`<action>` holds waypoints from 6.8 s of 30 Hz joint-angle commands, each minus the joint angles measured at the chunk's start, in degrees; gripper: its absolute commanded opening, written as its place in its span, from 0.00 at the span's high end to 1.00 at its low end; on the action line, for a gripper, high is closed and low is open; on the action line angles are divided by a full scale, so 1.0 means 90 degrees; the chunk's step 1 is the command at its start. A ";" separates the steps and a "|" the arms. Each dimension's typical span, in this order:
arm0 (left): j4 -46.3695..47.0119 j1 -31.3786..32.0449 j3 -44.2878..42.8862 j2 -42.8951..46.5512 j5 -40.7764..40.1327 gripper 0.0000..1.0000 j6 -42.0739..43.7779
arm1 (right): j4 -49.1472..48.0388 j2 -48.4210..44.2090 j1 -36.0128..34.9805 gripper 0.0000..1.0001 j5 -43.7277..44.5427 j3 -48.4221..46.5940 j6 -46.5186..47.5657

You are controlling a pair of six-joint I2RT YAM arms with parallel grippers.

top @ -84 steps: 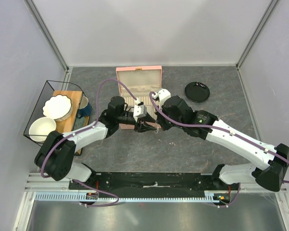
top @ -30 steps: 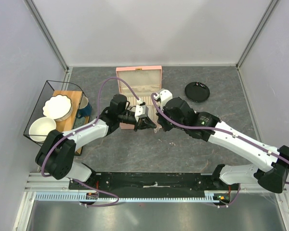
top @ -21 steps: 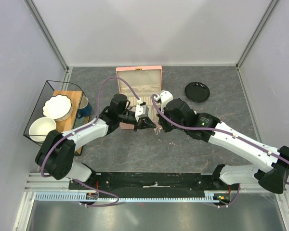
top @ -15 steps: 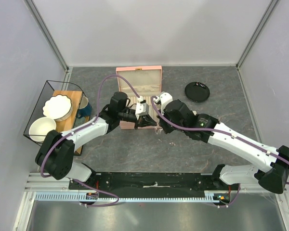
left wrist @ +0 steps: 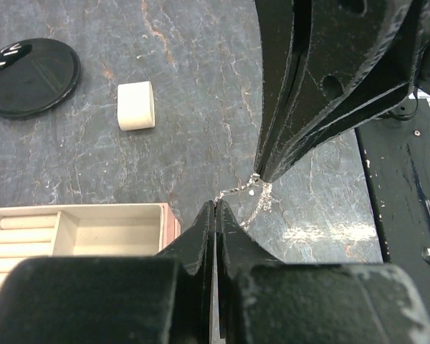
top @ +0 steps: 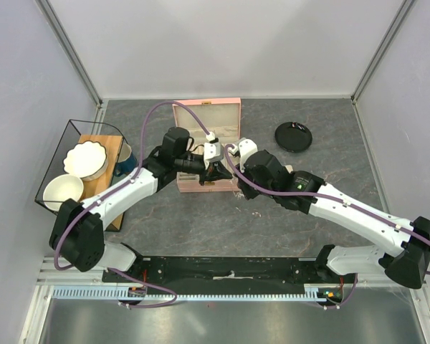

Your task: Organize the mixed jewelry

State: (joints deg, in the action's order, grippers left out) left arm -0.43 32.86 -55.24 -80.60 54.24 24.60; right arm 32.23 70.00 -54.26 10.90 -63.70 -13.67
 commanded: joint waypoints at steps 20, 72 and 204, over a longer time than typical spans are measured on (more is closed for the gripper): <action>-0.0978 0.0001 -0.0659 0.0791 0.0175 0.98 -0.0487 | -0.1413 0.0191 -0.0026 1.00 0.0010 0.0428 0.0015; -0.0568 -0.1151 -0.3744 -0.2490 -0.2247 0.98 -0.0340 | -0.2038 0.3599 0.1624 1.00 0.0323 -0.3341 0.1021; -0.0226 -0.1532 -0.3911 -0.2803 -0.4317 0.98 -0.0185 | -0.2604 0.5015 0.1966 1.00 0.1094 -0.4699 0.1665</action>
State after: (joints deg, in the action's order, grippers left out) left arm -5.58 20.21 -89.86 -105.41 20.97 20.64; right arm 8.82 114.30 -36.32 17.91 -103.68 -1.45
